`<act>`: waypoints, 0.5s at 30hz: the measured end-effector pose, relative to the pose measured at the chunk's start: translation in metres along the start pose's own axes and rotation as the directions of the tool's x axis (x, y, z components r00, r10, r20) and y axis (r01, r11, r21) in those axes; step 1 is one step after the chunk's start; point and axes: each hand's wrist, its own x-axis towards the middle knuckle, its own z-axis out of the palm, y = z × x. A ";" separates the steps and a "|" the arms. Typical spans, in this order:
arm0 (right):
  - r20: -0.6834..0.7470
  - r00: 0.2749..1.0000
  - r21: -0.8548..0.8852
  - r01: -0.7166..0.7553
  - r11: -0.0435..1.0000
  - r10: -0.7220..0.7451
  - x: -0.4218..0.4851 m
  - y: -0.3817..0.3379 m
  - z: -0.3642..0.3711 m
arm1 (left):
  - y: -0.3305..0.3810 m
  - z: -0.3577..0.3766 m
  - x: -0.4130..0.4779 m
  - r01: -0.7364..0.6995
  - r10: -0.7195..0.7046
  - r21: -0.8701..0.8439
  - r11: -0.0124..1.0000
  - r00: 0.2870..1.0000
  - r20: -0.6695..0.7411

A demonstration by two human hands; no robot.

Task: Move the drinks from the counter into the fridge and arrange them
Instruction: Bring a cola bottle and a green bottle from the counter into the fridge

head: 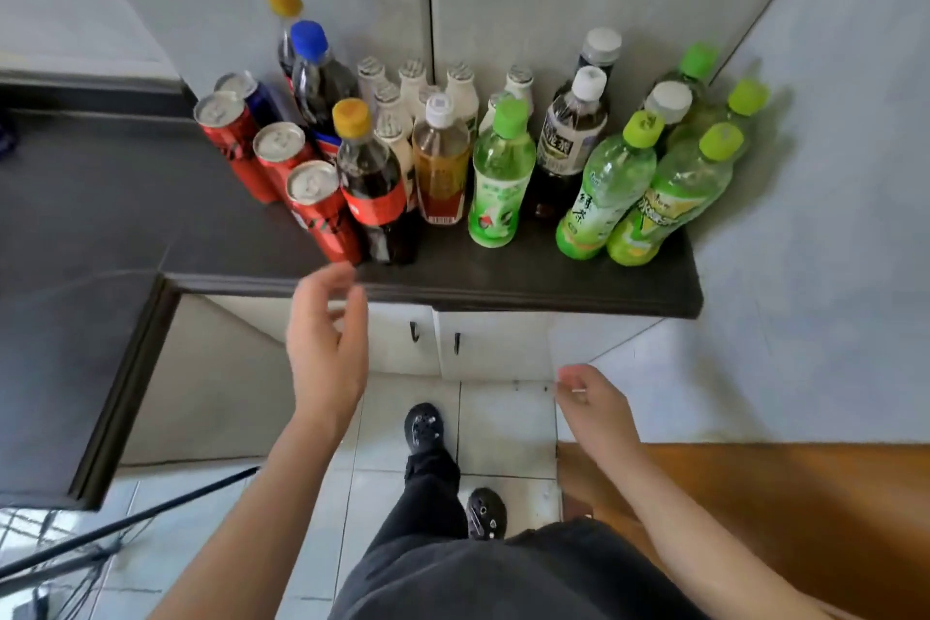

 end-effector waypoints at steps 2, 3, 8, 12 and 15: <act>-0.113 0.990 0.069 0.095 0.993 -0.086 0.012 -0.036 -0.005 | 0.019 0.000 0.031 -0.189 0.187 -0.010 0.982 0.978 -0.095; -0.172 0.976 0.101 0.152 0.983 -0.133 0.017 -0.056 -0.007 | 0.026 0.001 0.046 -0.252 0.247 -0.029 0.967 0.961 -0.122; -0.421 0.840 0.069 0.406 0.911 -0.342 0.043 -0.150 -0.015 | 0.043 0.011 0.097 -0.290 0.289 -0.105 0.951 0.957 -0.024; -0.504 0.758 -0.020 0.469 0.883 -0.414 0.063 -0.191 -0.017 | 0.043 0.024 0.111 -0.234 0.250 -0.173 0.957 0.965 0.080; -0.502 0.756 -0.033 0.469 0.883 -0.420 0.075 -0.203 -0.017 | 0.037 0.029 0.118 -0.230 0.249 -0.171 0.958 0.963 0.102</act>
